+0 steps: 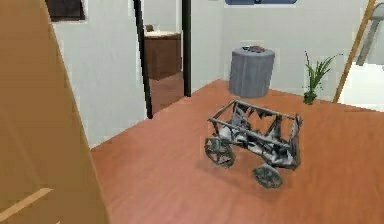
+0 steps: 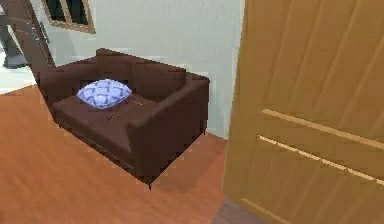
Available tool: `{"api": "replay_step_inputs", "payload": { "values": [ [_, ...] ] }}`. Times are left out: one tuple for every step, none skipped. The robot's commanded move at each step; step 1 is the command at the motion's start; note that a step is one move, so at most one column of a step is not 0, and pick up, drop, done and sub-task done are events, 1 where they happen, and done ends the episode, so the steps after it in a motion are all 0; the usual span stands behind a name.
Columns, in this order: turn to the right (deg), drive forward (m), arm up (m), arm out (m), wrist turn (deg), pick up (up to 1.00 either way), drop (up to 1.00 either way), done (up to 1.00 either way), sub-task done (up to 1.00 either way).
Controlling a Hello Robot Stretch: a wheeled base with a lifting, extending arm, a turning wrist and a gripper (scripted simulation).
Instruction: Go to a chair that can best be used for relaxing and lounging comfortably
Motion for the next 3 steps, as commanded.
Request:
{"api": "replay_step_inputs", "payload": {
  "values": [
    [3.0,0.00,0.00,0.00,0.0,0.00,0.00,0.00,0.00],
    [0.0,0.80,0.00,0.00,0.0,0.00,0.00,0.00,0.00],
    [-45.0,0.00,0.00,0.00,0.0,0.00,0.00,0.00,0.00]
  ]
}}
